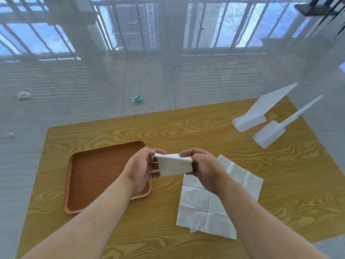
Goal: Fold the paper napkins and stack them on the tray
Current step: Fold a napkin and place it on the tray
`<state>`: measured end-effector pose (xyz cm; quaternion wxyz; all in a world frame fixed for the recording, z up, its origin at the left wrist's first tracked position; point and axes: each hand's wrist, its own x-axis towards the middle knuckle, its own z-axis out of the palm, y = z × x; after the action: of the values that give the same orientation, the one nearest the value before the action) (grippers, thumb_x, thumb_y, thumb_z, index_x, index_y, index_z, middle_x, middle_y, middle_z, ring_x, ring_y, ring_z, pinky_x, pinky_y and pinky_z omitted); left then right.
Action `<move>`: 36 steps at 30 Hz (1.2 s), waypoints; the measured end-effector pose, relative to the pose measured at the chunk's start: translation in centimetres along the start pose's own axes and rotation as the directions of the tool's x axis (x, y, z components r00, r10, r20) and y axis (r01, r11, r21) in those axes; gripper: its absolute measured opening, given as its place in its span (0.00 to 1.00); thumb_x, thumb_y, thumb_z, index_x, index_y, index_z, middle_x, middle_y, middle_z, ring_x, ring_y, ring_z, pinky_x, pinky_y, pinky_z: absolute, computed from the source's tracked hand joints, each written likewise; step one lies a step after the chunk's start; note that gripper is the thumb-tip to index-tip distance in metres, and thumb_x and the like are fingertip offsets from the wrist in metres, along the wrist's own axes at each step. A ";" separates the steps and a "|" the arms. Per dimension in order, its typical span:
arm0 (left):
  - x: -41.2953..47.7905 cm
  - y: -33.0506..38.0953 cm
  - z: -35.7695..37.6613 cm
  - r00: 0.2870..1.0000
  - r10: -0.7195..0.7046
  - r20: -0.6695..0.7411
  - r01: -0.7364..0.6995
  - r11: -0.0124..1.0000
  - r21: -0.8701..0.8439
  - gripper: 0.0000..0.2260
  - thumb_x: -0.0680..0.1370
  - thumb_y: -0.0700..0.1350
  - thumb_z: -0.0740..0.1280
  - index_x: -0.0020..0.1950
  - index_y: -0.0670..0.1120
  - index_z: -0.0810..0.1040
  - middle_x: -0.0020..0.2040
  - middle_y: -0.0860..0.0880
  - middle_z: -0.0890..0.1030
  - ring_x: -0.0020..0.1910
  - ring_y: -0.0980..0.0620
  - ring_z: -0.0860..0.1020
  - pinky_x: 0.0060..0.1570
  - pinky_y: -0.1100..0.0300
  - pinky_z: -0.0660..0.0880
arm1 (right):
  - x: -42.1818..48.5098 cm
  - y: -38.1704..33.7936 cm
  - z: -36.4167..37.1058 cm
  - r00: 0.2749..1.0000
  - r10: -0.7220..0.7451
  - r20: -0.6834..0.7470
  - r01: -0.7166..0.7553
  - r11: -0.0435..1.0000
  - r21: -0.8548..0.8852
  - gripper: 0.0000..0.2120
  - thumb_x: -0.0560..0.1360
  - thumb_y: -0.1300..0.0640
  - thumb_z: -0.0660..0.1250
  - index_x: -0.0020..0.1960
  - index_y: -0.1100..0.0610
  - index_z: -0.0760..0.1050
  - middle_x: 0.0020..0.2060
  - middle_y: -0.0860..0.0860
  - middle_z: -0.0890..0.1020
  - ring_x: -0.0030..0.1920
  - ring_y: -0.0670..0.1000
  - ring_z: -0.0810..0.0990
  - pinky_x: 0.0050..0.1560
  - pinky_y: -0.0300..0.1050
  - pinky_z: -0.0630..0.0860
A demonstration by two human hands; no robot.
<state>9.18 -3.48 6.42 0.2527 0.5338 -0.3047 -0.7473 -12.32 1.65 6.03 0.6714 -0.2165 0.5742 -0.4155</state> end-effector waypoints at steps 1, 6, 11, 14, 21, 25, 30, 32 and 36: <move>-0.1 0.1 -0.1 1.000 -0.014 0.008 0.014 1.000 -0.016 0.16 0.79 0.52 0.64 0.56 0.44 0.85 0.52 0.43 0.86 0.49 0.44 0.83 0.51 0.45 0.81 | 0.1 0.1 0.0 1.000 0.011 0.003 -0.011 1.000 0.018 0.18 0.71 0.61 0.60 0.48 0.56 0.88 0.45 0.53 0.87 0.45 0.54 0.81 0.43 0.46 0.80; 0.2 -0.2 -1.3 0.995 0.089 -0.048 -0.080 0.985 0.156 0.17 0.79 0.35 0.72 0.66 0.47 0.78 0.49 0.44 0.83 0.44 0.51 0.85 0.41 0.55 0.83 | 1.4 0.6 1.8 0.998 0.069 -0.007 -0.068 0.996 0.053 0.14 0.79 0.53 0.68 0.64 0.51 0.79 0.49 0.53 0.85 0.45 0.52 0.83 0.41 0.48 0.79; 0.1 -0.8 -5.8 0.983 0.100 -0.153 -0.073 0.981 0.178 0.20 0.77 0.38 0.75 0.66 0.52 0.77 0.53 0.45 0.86 0.47 0.49 0.87 0.44 0.53 0.81 | 3.2 1.8 5.7 0.987 0.156 -0.025 -0.158 0.978 -0.135 0.15 0.78 0.65 0.71 0.64 0.55 0.78 0.47 0.53 0.88 0.43 0.50 0.85 0.38 0.44 0.81; -0.3 -1.4 -10.1 0.974 0.026 -0.226 0.029 0.971 0.238 0.13 0.76 0.43 0.78 0.58 0.50 0.83 0.49 0.47 0.90 0.39 0.56 0.86 0.38 0.59 0.78 | 4.6 2.8 9.3 0.984 0.177 -0.014 -0.177 0.970 -0.167 0.07 0.79 0.64 0.72 0.56 0.58 0.82 0.42 0.52 0.89 0.41 0.50 0.87 0.38 0.45 0.82; -0.9 -2.6 -19.9 0.867 0.128 -0.482 0.130 0.875 0.467 0.12 0.77 0.56 0.75 0.40 0.48 0.86 0.34 0.50 0.85 0.33 0.53 0.79 0.36 0.55 0.75 | 8.1 5.8 17.9 0.989 0.129 -0.074 -0.148 0.811 -0.566 0.05 0.77 0.59 0.70 0.49 0.60 0.83 0.36 0.55 0.86 0.32 0.51 0.82 0.33 0.45 0.79; -0.6 -3.7 -22.8 0.867 0.170 -0.469 0.199 0.744 0.637 0.16 0.78 0.59 0.71 0.38 0.48 0.82 0.31 0.54 0.79 0.32 0.52 0.75 0.34 0.55 0.71 | 9.7 7.1 20.0 0.997 0.059 -0.055 -0.080 0.643 -0.762 0.05 0.76 0.56 0.68 0.44 0.55 0.82 0.37 0.54 0.89 0.30 0.50 0.80 0.34 0.49 0.79; -1.1 -4.5 -22.2 0.816 0.329 -0.475 0.263 0.521 0.812 0.23 0.73 0.65 0.72 0.60 0.52 0.72 0.55 0.54 0.73 0.51 0.51 0.76 0.46 0.54 0.72 | 9.4 8.0 19.2 0.983 -0.165 -0.079 -0.010 0.383 -0.924 0.10 0.76 0.45 0.67 0.41 0.49 0.76 0.34 0.45 0.83 0.35 0.47 0.80 0.30 0.45 0.70; -1.6 -5.2 -20.3 0.821 0.460 -0.338 0.167 0.373 0.913 0.27 0.74 0.63 0.71 0.66 0.51 0.70 0.59 0.51 0.72 0.56 0.48 0.74 0.52 0.52 0.73 | 7.8 8.4 17.1 0.952 -0.297 -0.072 0.032 0.330 -0.943 0.11 0.78 0.44 0.65 0.39 0.48 0.72 0.32 0.45 0.80 0.33 0.46 0.78 0.29 0.45 0.67; -1.4 -6.2 -14.0 0.869 0.478 0.127 -0.156 0.022 0.988 0.28 0.78 0.63 0.66 0.71 0.47 0.72 0.66 0.48 0.74 0.63 0.45 0.74 0.62 0.50 0.75 | 3.5 9.3 10.6 0.878 -0.456 -0.145 0.043 0.377 -0.925 0.11 0.78 0.53 0.67 0.38 0.51 0.71 0.33 0.45 0.77 0.36 0.48 0.75 0.34 0.45 0.66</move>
<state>22.57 -0.85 -0.59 0.0298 0.5656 -0.7988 -0.2029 0.67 2.08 -0.59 0.2511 -0.5438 0.7819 -0.1727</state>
